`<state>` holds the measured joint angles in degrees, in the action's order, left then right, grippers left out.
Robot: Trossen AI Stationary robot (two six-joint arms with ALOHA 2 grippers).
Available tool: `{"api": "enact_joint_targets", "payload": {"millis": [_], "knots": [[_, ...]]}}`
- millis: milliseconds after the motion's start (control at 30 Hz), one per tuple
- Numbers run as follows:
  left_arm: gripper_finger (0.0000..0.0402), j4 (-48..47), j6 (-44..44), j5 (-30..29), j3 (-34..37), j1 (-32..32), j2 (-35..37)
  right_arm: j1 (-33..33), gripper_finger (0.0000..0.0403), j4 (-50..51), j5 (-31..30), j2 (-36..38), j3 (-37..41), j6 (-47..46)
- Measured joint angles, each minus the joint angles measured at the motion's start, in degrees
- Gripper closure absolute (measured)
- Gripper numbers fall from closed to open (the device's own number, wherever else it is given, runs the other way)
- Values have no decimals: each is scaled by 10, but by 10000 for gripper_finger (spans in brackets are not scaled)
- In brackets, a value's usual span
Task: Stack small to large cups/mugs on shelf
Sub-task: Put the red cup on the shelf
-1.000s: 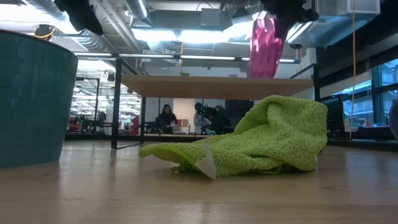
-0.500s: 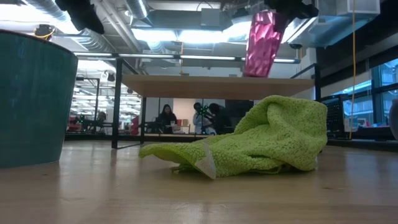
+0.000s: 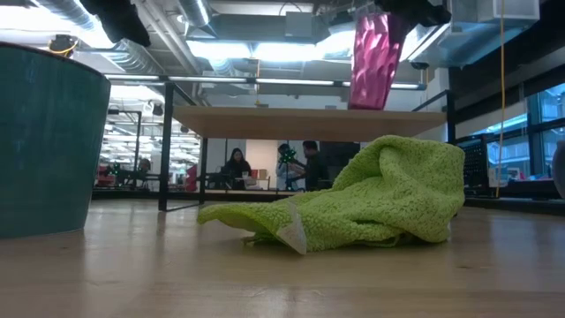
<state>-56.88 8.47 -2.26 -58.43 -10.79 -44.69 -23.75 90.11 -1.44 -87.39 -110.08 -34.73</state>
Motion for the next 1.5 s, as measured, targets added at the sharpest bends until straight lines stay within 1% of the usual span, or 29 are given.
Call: {"api": "enact_joint_targets", "payload": {"millis": [667, 967, 1167, 1433, 1500], "knots": [[331, 0, -4, 0, 0, 0, 0, 0, 364, -1, 12, 0, 0, 0], [331, 0, -12, 0, 0, 0, 0, 0, 363, -2, 27, 2, 35, -4], [331, 2, -16, 0, 0, 0, 0, 0, 363, -1, 43, 2, 23, -4], [331, 19, -16, 0, 0, 0, 0, 0, 363, -1, 47, 1, 18, -6], [331, 21, -16, 0, 0, 0, 0, 0, 363, -1, 59, 1, 18, -8]]}}
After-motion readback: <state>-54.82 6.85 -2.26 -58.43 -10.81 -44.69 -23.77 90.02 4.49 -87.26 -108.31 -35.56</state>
